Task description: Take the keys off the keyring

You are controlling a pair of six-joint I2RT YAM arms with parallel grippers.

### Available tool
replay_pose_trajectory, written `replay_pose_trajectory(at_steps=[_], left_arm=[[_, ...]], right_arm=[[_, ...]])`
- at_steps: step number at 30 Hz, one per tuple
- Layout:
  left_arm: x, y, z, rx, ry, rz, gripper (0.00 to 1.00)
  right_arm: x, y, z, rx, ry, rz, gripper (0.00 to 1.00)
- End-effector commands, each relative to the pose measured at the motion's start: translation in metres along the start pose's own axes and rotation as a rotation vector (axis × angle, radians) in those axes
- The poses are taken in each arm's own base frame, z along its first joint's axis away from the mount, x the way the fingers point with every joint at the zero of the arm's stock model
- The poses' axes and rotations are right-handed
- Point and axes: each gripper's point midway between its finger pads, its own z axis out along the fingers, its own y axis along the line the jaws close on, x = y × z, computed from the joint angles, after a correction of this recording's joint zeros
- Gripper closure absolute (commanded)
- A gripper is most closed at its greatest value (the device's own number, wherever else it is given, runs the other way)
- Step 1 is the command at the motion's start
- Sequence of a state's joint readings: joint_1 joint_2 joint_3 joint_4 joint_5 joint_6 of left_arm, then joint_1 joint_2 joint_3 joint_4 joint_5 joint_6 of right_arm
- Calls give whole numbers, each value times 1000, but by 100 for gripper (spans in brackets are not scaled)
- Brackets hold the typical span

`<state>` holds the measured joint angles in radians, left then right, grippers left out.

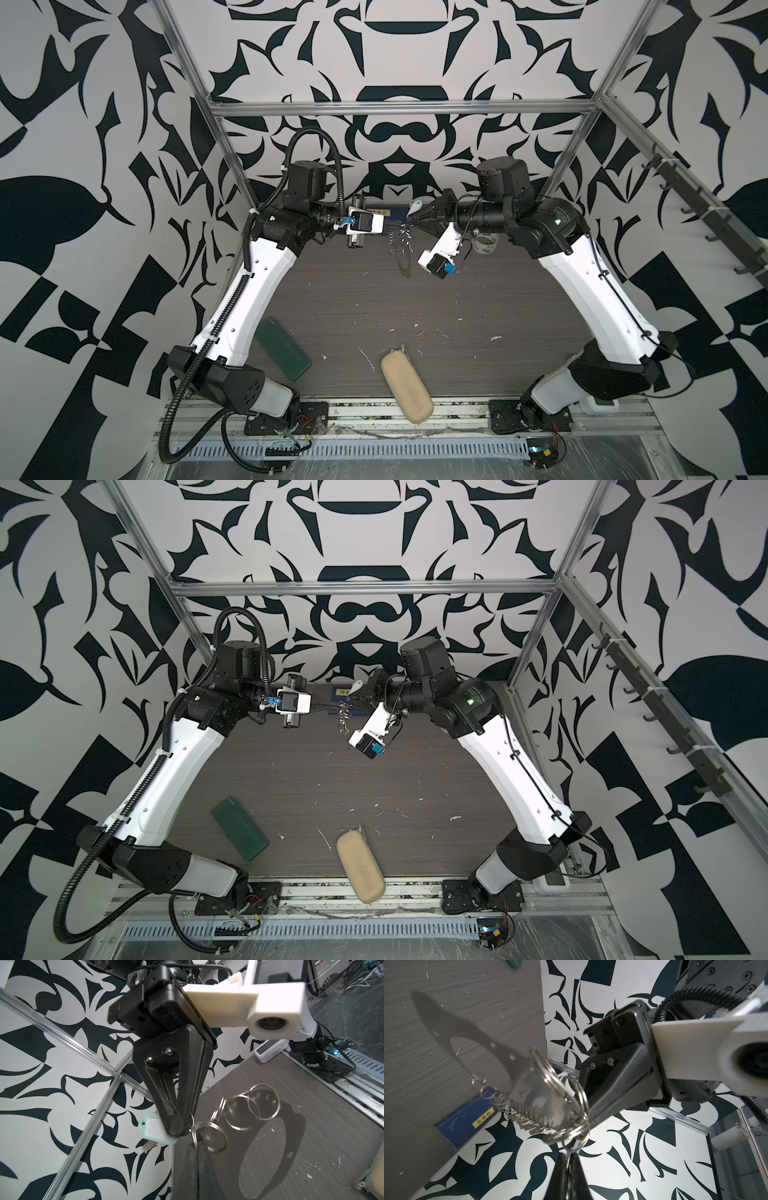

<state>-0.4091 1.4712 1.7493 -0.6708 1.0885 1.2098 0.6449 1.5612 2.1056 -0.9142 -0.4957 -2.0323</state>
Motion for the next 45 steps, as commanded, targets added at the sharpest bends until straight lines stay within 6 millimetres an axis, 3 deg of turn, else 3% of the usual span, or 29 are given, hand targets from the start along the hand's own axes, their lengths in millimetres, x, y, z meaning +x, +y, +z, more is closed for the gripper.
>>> replay_pose_trajectory(at_steps=[1, 4, 13, 18, 25, 33, 38, 39, 45], left_arm=[[-10, -15, 0, 49, -31, -22, 100], [-12, -13, 3, 54, -29, 8, 100], [-9, -8, 8, 54, 4, 55, 100], [-5, -15, 11, 65, 50, 93, 100], [-5, -10, 16, 91, 90, 90, 100], [5, -13, 19, 132, 156, 100, 100], [2, -8, 24, 160, 171, 111, 100], [5, -9, 26, 176, 195, 114, 100], [18, -12, 32, 188, 249, 153, 100]], right_arm=[[-17, -75, -67, 239, -18, -60, 100], [-34, -81, -75, 248, -111, -4, 100], [-49, -83, -76, 253, -204, 77, 100], [-55, -92, -81, 278, -261, 136, 100], [-41, -85, -53, 244, -205, 90, 100], [-47, -96, -52, 278, -231, 43, 100], [-13, -74, -3, 168, -3, -94, 100], [-11, -76, -3, 173, 4, -82, 100], [-50, -113, -45, 300, -211, 60, 100]])
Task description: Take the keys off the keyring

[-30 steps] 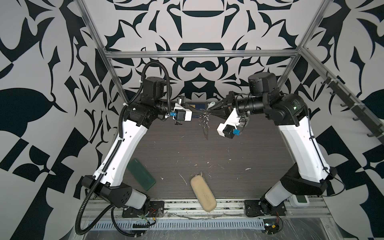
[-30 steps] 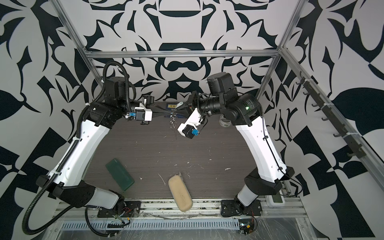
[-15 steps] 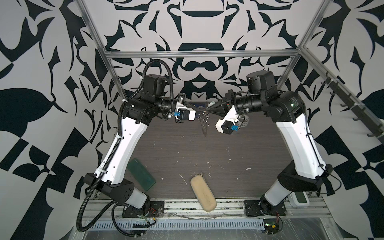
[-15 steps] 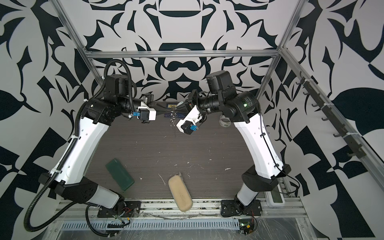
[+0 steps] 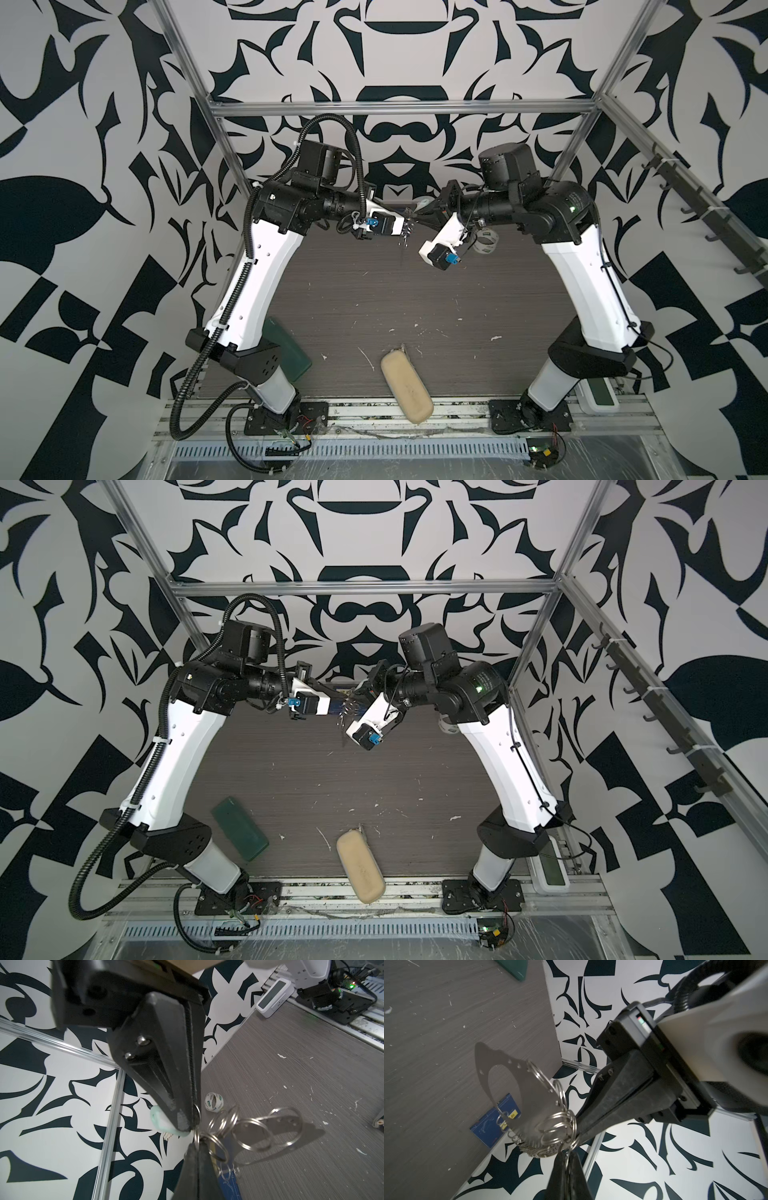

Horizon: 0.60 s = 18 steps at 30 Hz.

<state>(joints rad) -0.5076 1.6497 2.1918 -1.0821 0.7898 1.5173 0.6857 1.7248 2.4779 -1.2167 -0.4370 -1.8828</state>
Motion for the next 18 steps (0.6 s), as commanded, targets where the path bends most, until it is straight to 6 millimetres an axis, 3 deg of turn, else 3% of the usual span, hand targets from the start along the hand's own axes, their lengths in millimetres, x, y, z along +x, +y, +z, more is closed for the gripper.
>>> replay_pose_trajectory(at_steps=[1, 4, 13, 18], left_arm=[[4, -29, 25, 113, -5, -32, 100], [2, -28, 23, 91, -5, -3, 100], [-3, -27, 24, 53, -20, 52, 100], [-11, -27, 29, 66, -54, 51, 100]], right_arm=[[-63, -92, -51, 384, -252, -112, 100], [-56, -89, -50, 371, -221, -104, 100], [-72, -99, -78, 417, -356, 35, 100], [-46, -106, -59, 442, -305, 75, 100]])
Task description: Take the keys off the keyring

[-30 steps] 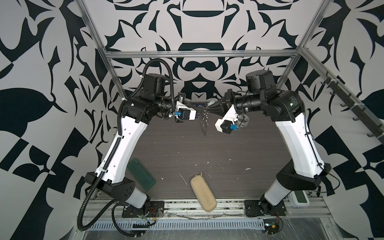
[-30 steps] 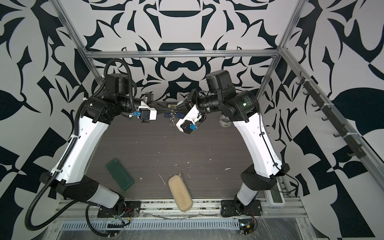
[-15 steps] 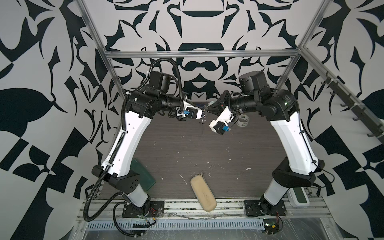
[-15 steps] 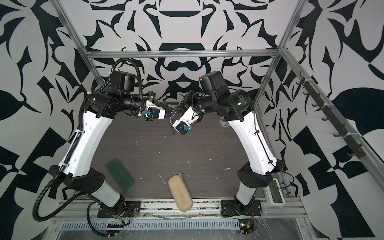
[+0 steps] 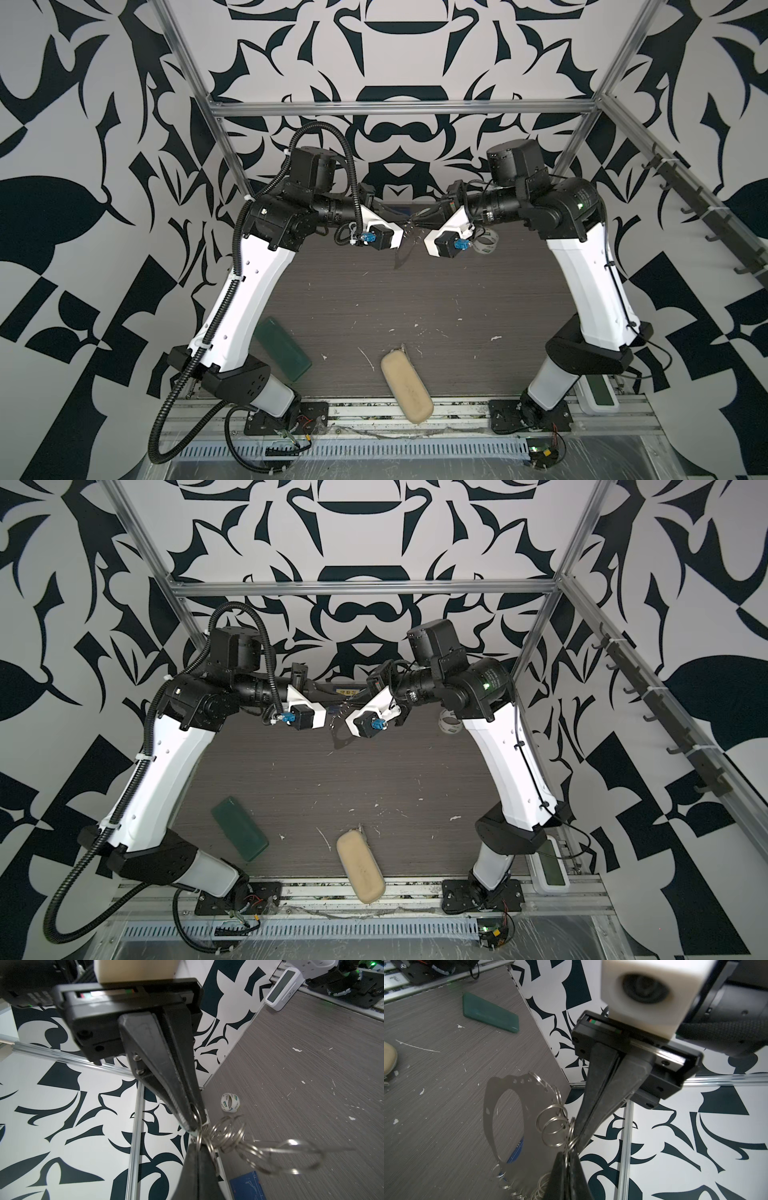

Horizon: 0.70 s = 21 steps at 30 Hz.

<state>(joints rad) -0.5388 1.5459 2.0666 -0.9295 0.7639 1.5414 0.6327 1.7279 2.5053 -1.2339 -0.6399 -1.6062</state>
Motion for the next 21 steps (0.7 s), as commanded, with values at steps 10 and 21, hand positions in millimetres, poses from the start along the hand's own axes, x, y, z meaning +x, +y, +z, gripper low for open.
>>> replay_pose_trajectory(at_steps=[10, 21], left_arm=[[-5, -44, 39, 127, -157, -143, 100], [-7, -74, 43, 94, -303, -281, 100]], right_arm=[[8, -106, -5, 416, 119, -358, 100], [63, -39, 46, 149, 307, -106, 100]])
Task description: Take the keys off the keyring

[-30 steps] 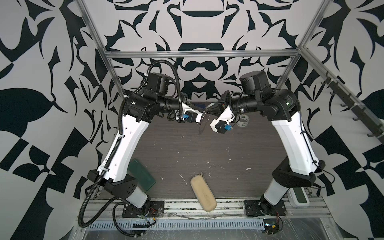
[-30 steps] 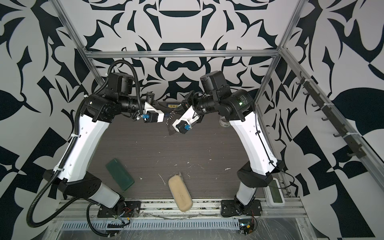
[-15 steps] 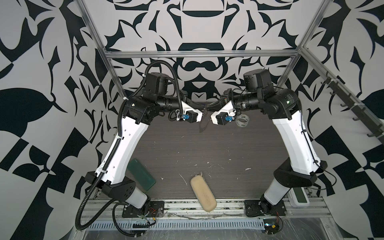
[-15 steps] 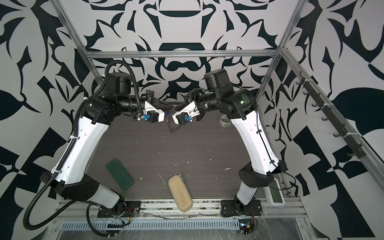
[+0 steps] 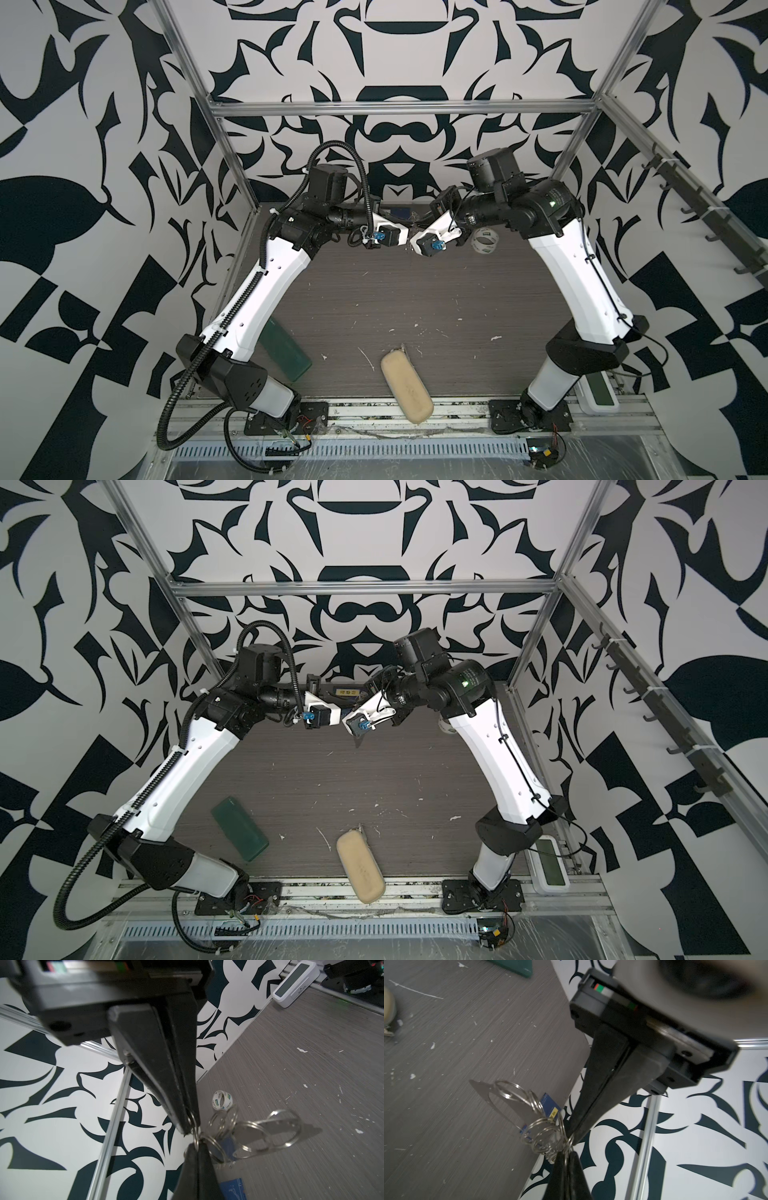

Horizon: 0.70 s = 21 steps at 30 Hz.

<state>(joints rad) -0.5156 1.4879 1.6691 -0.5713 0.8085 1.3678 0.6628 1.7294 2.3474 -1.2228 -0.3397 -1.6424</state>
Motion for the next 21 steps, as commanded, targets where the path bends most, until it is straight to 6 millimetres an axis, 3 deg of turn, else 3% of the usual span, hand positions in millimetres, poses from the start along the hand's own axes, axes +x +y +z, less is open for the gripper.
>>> replay_pose_trajectory(at_steps=[1, 7, 11, 21], left_arm=[[-49, -44, 7, 129, -273, -133, 100], [-44, -69, 9, 138, -310, -205, 100], [-49, -73, 8, 123, -368, -232, 100], [-50, -80, 9, 115, -419, -295, 100]], right_arm=[[-4, -77, 13, 305, 55, -76, 100], [-28, -68, 41, 354, 44, -197, 100], [-36, -75, 40, 431, 42, -273, 100], [-36, -54, 45, 404, 119, -349, 100]])
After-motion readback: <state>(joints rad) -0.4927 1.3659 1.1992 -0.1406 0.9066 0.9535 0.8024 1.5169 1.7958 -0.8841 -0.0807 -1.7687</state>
